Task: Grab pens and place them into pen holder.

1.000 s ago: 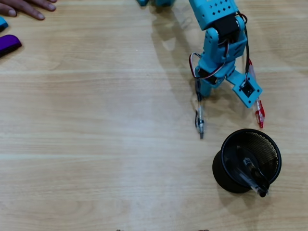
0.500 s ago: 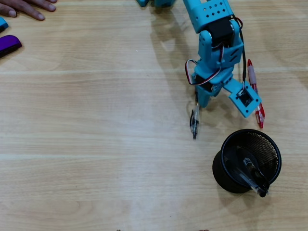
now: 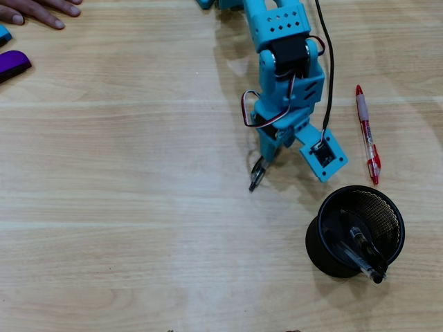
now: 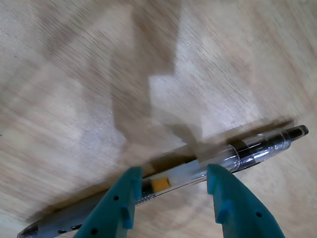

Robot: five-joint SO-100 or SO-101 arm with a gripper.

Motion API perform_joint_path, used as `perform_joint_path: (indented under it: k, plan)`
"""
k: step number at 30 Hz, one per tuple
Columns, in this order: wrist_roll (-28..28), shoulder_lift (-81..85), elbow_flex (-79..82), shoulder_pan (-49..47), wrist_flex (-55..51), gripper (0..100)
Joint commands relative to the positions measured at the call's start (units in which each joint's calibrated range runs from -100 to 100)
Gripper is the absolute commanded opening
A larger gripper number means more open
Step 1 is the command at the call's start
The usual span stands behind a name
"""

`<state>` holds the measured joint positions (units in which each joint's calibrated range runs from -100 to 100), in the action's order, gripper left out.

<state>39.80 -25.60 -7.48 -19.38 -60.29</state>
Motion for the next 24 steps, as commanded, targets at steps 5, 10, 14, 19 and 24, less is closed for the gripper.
perform_joint_path:
  k: [5, 10, 14, 19, 24]
  plan:
    - [-0.13, 6.33, -2.79, 0.91, 0.95, 15]
    - [0.34, 7.51, -2.79, 1.79, 0.43, 15]
    - [4.27, 7.51, -2.25, 3.17, -0.34, 14]
    - [12.0, 6.92, -2.79, 4.05, -10.31, 10]
    - [13.88, 6.67, -2.34, 3.49, -10.83, 10]
